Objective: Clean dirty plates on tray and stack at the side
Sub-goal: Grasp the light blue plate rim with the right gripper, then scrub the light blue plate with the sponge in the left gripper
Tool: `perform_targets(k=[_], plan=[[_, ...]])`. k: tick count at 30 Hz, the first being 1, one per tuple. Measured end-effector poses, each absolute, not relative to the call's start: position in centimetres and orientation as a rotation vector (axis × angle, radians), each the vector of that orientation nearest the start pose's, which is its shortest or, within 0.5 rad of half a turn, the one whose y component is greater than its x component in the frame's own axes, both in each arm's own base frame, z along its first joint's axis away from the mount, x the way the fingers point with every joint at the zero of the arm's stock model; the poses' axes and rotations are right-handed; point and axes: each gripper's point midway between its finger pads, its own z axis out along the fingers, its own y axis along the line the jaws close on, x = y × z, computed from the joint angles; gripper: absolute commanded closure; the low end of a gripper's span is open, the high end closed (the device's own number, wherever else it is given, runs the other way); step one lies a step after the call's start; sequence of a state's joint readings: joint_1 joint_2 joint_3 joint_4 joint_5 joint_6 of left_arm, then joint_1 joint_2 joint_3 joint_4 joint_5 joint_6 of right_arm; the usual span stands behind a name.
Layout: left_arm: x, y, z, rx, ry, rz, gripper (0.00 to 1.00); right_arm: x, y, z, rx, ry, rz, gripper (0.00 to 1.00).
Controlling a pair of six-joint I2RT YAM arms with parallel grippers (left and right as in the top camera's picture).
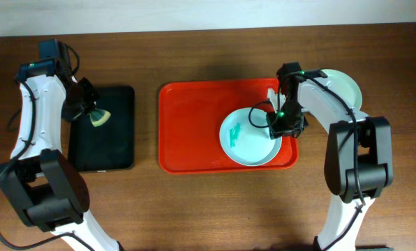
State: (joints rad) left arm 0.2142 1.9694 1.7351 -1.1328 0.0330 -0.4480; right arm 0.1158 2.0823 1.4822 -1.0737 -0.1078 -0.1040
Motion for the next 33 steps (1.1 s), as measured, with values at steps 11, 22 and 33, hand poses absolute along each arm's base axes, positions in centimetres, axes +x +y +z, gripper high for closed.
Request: perform_targets(k=[11,22,33], plan=[[42.9,2.8,11.9,-0.666,2.849,-0.185,1.00,35.9,6.0,0.3,0.034,3.210,0.156,0.88],[42.4,-5.9,8.7,-0.382,2.920,-0.267,1.00,41.2,12.3,1.0,-0.081,2.949,0.372,0.96],[41.0,-13.9,8.3,-0.107,2.950,-0.317,1.00,40.2,19.9,0.9,-0.122,2.903,0.403,0.83]])
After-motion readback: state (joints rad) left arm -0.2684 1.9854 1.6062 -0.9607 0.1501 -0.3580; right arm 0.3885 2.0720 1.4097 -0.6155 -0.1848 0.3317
